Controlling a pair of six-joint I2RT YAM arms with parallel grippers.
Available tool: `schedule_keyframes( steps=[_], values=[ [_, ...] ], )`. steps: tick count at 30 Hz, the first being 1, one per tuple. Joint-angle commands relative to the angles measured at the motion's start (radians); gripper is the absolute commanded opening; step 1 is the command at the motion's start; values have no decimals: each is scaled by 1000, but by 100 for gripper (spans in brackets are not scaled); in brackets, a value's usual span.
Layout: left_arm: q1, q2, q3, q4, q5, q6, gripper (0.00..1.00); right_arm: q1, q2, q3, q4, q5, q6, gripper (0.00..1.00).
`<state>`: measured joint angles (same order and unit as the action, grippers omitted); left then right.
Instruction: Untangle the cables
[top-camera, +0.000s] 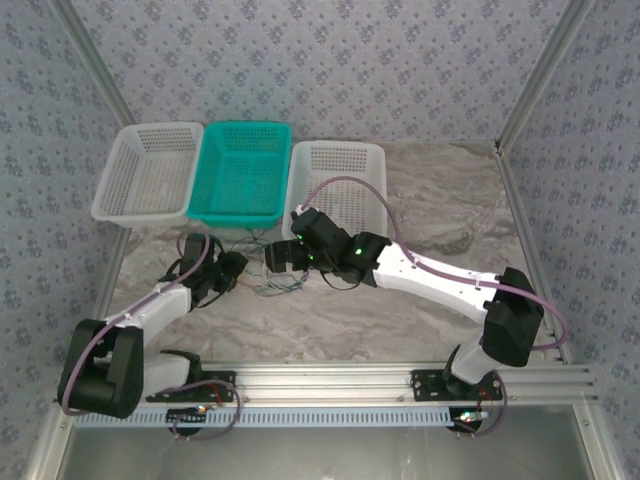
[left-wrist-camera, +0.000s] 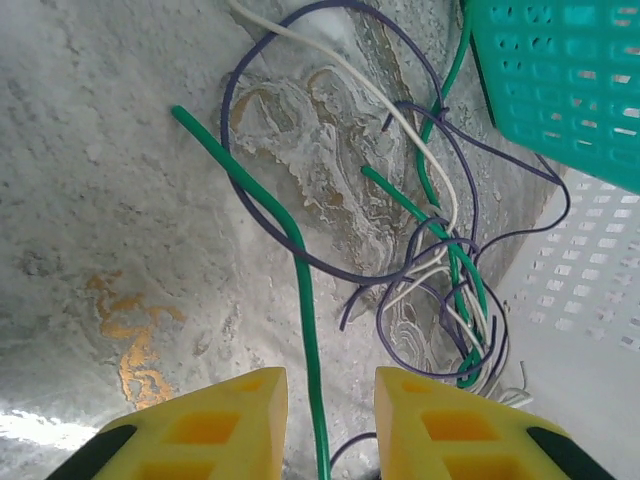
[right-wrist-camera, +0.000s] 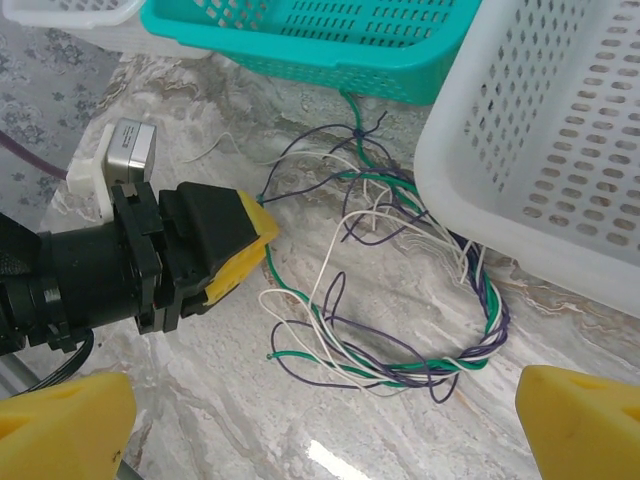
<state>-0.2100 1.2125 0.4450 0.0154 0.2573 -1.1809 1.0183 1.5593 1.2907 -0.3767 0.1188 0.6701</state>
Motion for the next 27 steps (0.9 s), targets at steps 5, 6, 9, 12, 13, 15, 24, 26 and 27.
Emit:
schedule_keyframes(
  steps=[5, 6, 9, 12, 13, 15, 24, 26, 27],
  values=[
    [6, 72, 24, 21, 62, 81, 11, -27, -32, 13, -48, 51, -8, 100],
    [6, 74, 28, 18, 70, 89, 0, -29, -30, 12, -48, 54, -12, 100],
    [8, 27, 37, -14, 81, 113, 0, -34, -28, 3, -29, 57, -32, 100],
    [-8, -105, 60, -81, 73, 188, 0, -23, -31, -28, 48, 26, -138, 100],
    [-25, -148, 82, -122, 62, 233, 0, -18, -33, -34, 73, 10, -164, 100],
    [-81, -223, 158, -239, 32, 362, 0, -15, -34, -47, 143, -53, -214, 100],
    [-209, -260, 449, -622, 65, 624, 0, -74, -48, -88, 330, -206, -353, 98],
    [-234, -261, 484, -650, 81, 663, 0, -88, -67, -142, 386, -269, -378, 89],
    [-246, -260, 501, -661, 90, 684, 0, -104, -73, -165, 428, -317, -369, 83]
  ],
)
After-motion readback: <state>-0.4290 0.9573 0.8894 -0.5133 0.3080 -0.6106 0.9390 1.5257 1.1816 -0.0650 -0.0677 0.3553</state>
